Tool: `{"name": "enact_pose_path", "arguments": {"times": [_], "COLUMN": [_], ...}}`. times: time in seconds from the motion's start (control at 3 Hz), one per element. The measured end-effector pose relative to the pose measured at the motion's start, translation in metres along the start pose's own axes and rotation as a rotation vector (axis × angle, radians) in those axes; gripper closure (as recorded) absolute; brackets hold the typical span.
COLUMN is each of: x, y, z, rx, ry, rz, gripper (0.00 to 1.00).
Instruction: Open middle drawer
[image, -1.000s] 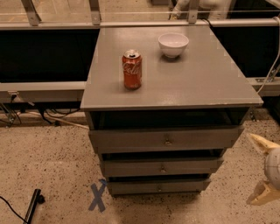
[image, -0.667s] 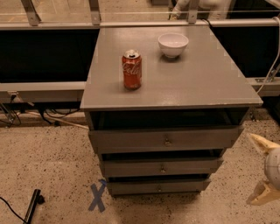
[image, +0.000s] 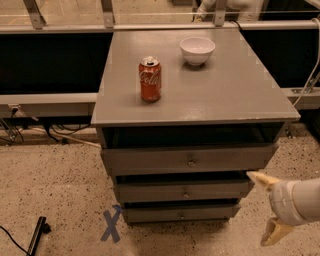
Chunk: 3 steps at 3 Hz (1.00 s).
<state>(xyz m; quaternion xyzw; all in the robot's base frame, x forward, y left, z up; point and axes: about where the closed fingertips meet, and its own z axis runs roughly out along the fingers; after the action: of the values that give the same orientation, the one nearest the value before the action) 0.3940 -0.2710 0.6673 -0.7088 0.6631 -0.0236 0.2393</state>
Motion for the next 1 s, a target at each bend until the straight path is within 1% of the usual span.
{"name": "enact_pose_path", "arguments": {"times": [0.33,0.67,1.0], "x": [0.004,0.004,-0.004], "y": [0.028,0.043,0.045], "z": [0.07,0.126,0.166], "rx": [-0.074,-0.11,-0.117], "ry": [-0.079,-0.148,-0.214], "rz": [0.002,0.033,0.063], "gripper": [0.0,0.0,0.0]}}
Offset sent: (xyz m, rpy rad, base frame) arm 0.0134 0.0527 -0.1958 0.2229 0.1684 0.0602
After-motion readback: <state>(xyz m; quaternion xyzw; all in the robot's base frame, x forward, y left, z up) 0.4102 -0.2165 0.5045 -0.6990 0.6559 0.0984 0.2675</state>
